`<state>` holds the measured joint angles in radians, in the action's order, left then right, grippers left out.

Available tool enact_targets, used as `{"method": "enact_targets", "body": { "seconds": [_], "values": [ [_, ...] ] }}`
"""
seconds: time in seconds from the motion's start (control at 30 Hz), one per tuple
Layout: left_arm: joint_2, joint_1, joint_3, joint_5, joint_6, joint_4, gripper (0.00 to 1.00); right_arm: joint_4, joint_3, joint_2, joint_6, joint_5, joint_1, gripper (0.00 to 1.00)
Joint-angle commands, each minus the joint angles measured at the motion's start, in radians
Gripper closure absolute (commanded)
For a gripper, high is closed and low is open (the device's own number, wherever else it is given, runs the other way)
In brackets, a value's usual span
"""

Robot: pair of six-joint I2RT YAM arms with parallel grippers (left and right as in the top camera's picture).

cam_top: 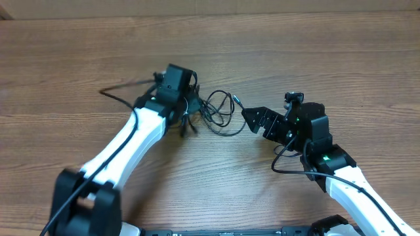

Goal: Untangle cables

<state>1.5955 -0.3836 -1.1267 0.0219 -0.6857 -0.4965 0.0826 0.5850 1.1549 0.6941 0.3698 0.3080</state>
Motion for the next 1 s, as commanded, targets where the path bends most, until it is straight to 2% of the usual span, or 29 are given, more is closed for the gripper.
{"method": "enact_targets", "body": {
  "seconds": [0.0, 0.23, 0.37, 0.47, 0.7, 0.97],
  "values": [
    [-0.11, 0.003, -0.015, -0.083, 0.364, 0.028, 0.96, -0.005, 0.005, -0.055, -0.091, 0.039, -0.003, 0.0],
    [-0.214, 0.003, -0.015, -0.401, 0.793, 0.059, 0.96, -0.009, 0.005, -0.111, -0.126, 0.094, -0.002, 0.0],
    [-0.217, 0.003, -0.015, -0.63, 0.985, 0.049, 0.96, -0.008, 0.005, -0.126, -0.177, 0.129, -0.003, 0.0],
    [-0.217, 0.003, -0.015, -0.724, 1.044, 0.045, 0.96, -0.005, 0.005, -0.135, -0.227, 0.154, -0.003, 0.0],
    [-0.217, 0.003, -0.015, -0.733, 1.076, 0.021, 0.96, 0.012, 0.005, -0.167, -0.352, 0.205, -0.003, 0.01],
    [-0.217, 0.003, -0.015, -0.797, 1.154, -0.067, 0.96, 0.034, 0.005, -0.237, -0.416, 0.22, -0.002, 0.04]
  ]
}}
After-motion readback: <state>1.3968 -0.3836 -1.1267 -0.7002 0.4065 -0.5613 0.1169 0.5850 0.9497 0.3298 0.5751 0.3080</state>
